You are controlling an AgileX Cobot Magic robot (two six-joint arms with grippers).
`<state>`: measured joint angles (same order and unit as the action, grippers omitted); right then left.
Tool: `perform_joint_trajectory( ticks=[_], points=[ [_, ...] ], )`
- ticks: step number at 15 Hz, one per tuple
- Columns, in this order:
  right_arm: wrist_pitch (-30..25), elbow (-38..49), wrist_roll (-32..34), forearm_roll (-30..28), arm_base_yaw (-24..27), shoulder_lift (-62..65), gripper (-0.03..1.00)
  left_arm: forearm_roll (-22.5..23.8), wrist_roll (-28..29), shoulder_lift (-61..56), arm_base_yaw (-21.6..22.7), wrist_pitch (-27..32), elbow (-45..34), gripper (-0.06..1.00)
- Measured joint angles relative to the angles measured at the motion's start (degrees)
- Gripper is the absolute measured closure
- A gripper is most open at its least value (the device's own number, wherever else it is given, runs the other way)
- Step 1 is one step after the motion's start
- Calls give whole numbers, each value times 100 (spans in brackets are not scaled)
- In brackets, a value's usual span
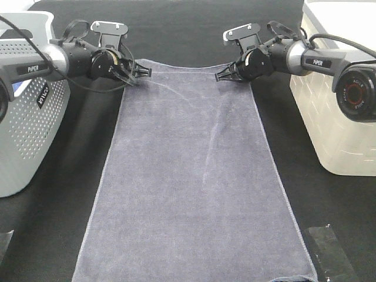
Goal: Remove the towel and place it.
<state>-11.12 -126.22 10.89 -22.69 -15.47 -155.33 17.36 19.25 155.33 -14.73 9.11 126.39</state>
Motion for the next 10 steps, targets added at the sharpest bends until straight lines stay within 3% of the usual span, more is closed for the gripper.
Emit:
perform_joint_trajectory(
  ticks=[1,3,4,10],
  points=[
    [0,0,0,0,0,-11,63,0,0,6,0,29,0,72],
    [17,0,0,0,11,-11,28,0,0,0,0,23,0,22],
    [0,0,0,0,23,0,20,0,40,0,0,23,0,10],
    [-241,0,0,0,29,407,14,-29,132,-275,0,258,0,2]
  ],
)
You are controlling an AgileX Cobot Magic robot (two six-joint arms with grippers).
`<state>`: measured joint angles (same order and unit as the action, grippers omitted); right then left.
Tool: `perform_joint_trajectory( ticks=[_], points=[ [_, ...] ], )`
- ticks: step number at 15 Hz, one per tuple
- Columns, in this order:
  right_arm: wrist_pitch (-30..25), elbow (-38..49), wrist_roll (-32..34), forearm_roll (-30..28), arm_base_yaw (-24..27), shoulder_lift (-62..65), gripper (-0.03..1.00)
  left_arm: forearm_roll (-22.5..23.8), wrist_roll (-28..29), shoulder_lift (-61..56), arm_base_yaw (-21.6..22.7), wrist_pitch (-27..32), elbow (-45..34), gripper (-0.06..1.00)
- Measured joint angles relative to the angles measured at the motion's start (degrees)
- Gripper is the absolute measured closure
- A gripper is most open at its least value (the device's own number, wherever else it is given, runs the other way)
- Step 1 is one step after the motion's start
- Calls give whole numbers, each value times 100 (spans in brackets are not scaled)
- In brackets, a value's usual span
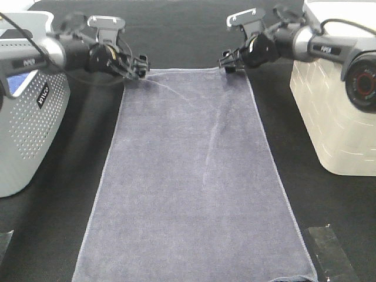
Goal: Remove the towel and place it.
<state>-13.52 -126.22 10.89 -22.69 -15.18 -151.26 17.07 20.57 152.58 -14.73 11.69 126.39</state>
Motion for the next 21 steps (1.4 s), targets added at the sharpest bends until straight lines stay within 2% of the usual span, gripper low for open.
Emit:
perform_joint_trajectory(
  ticks=[3,7,10,12,14,16,19,21],
  points=[
    [-590,0,0,155,0,390,14,-138,11,-447,0,126,6,2],
    [-1324,0,0,762,0,1014,14,-516,-52,-1089,-74,1014,6,3],
    [-1954,0,-6,951,-6,1513,14,-567,-264,-1593,-235,1558,6,3],
    [-2372,0,-235,1157,-6,1765,14,-584,-286,-1948,-304,1931,6,3],
    [-2807,0,-699,1610,0,2057,14,-602,-401,-2275,-309,2538,6,3],
    [-3363,0,-1232,2023,0,2332,14,-630,-859,-2704,-309,3295,6,3],
    [-4234,0,-1467,2269,0,2813,14,-894,-1627,-3403,-304,4423,11,3],
    [-4784,0,-1490,2343,0,3151,14,-911,-1788,-3759,-304,5225,11,3]
  ],
)
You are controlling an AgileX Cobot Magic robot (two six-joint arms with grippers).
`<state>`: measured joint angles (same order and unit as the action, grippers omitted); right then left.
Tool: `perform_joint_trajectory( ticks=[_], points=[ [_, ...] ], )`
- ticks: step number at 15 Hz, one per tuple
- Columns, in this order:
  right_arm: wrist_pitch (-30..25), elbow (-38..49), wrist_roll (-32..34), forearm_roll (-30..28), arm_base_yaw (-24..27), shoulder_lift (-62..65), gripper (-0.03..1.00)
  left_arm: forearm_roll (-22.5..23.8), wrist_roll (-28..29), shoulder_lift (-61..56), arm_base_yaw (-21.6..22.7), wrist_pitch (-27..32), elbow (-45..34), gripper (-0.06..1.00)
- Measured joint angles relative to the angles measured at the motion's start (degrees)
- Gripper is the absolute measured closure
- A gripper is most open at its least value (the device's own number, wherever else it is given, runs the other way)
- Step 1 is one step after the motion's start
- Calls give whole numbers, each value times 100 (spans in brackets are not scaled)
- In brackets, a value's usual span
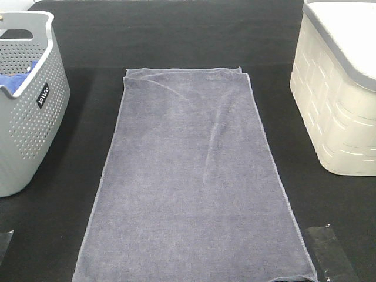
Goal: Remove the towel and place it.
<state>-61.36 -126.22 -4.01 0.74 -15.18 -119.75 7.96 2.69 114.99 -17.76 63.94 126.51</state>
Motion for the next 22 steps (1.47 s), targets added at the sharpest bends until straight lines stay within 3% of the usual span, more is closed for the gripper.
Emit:
perform_joint_trajectory(
  ticks=[2,4,7,8,9,11,12,13,14,17,22],
  points=[
    [-642,0,0,40,-6,332,14,34,-29,-281,0,510,-6,3],
    [-785,92,46,178,-6,659,14,29,-29,-653,0,521,-218,3],
    [-796,985,160,441,-6,1524,14,6,-29,-1725,0,516,-1604,3],
    [-796,1896,178,527,-6,2246,14,0,-11,-2504,0,521,-2710,3],
    [-796,2252,178,527,-6,2510,14,-6,0,-2750,0,527,-3037,3],
    [-814,3650,178,533,-6,3552,14,-23,80,-4125,0,539,-4715,3],
    [-825,4744,178,533,-6,4406,14,-57,166,-5013,0,533,-5764,3],
    [-825,5122,178,533,-6,4698,14,-92,195,-5351,0,521,-6136,3],
    [-825,6131,178,544,-6,5523,14,-160,212,-6285,0,498,-7024,3],
    [-831,7838,178,579,-6,7317,14,-372,229,-8084,0,493,-8193,3],
    [-854,9345,74,607,-6,10015,14,-636,-212,-10308,0,275,-9339,3]
  ],
)
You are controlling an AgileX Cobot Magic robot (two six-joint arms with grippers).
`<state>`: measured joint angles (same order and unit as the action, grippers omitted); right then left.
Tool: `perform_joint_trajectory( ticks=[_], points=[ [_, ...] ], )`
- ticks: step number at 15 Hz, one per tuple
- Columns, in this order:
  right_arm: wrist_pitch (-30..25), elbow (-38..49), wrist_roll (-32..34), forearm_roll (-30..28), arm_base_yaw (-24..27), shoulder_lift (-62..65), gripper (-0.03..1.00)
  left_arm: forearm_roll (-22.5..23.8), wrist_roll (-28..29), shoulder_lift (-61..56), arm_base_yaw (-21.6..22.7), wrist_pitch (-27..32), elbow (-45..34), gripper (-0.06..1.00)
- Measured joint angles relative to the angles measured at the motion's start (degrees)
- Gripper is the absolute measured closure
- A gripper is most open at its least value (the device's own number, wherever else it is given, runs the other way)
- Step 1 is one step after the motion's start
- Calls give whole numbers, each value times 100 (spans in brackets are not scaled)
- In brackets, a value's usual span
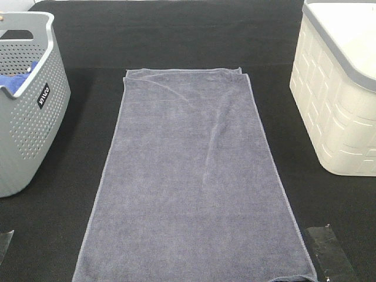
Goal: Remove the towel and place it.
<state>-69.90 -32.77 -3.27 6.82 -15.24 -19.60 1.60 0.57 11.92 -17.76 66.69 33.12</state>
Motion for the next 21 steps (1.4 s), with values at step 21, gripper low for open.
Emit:
perform_joint_trajectory(
  ticks=[21],
  points=[
    [882,372,-178,-246,0,1954,14,-1197,-1324,-550,0,-596,-401,3]
  ],
)
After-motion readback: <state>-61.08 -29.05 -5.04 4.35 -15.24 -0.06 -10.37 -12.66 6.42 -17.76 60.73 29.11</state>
